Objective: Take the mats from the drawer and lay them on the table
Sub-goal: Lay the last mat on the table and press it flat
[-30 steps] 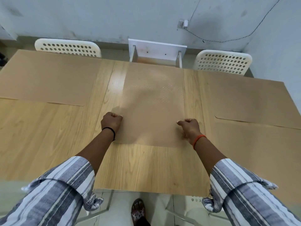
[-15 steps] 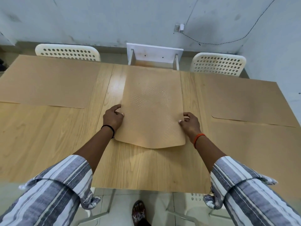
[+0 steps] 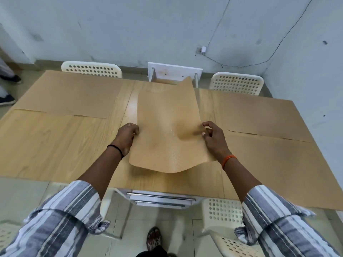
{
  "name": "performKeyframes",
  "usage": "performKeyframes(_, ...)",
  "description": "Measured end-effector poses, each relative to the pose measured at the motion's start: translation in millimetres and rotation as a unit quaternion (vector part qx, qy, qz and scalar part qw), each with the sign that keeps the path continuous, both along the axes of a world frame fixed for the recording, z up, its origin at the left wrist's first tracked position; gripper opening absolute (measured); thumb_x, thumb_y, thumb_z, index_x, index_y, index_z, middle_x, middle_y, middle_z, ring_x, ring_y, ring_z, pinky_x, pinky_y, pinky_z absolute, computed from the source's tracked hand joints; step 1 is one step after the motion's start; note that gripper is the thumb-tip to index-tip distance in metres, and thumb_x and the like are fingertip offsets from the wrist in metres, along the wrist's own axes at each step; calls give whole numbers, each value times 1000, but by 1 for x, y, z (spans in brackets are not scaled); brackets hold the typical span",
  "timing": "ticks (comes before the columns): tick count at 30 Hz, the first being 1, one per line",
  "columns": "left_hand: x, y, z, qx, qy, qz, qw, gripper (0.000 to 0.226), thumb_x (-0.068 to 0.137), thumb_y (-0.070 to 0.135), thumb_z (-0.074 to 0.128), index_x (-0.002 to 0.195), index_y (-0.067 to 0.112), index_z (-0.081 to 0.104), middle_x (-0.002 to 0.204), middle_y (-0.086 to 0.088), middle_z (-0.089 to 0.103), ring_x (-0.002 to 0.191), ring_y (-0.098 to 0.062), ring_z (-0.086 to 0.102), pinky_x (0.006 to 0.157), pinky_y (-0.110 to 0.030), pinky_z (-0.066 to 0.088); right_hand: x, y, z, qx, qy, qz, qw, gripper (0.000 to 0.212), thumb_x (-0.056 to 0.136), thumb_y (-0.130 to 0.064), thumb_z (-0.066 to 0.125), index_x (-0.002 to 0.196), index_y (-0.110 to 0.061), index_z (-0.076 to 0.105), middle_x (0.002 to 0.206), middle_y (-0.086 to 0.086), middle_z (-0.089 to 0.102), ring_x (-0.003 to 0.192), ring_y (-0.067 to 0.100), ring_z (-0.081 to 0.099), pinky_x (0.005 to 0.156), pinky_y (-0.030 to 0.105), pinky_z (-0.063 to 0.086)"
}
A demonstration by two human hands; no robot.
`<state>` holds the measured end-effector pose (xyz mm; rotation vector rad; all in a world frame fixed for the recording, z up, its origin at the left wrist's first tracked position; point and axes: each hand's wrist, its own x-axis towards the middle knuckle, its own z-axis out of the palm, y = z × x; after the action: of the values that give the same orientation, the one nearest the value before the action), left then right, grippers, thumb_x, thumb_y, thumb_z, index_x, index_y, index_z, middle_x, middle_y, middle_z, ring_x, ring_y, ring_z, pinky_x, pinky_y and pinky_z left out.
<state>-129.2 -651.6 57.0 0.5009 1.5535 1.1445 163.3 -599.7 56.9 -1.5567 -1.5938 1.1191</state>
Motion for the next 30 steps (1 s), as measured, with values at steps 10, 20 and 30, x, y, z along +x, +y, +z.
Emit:
performKeyframes(10, -30, -116, 26, -4, 8, 0, 1000, 21, 95, 30, 56, 105, 14, 63, 108, -9, 62, 94, -25, 59, 79, -35, 48, -12, -65, 39, 82, 18, 204, 975, 40, 93, 9, 50, 98, -30, 59, 111, -2, 70, 110, 5, 62, 88, 19, 44)
performKeyframes(20, -107, -207, 3, -15, -41, 81, 996, 28, 92, 17, 50, 115, 12, 64, 101, -3, 58, 80, -17, 56, 67, -28, 46, -103, -90, 35, 94, 7, 281, 955, 32, 93, 9, 52, 105, -19, 59, 113, 3, 70, 108, 4, 61, 87, 12, 41)
performKeyframes(30, -281, -259, -31, -92, -67, -18, 993, 14, 97, 20, 54, 107, 10, 57, 88, -9, 62, 61, -18, 71, 57, -29, 60, -308, -90, 0, 159, -226, 349, 895, 32, 92, 1, 53, 115, -19, 62, 113, 6, 70, 93, 23, 65, 85, 36, 52)
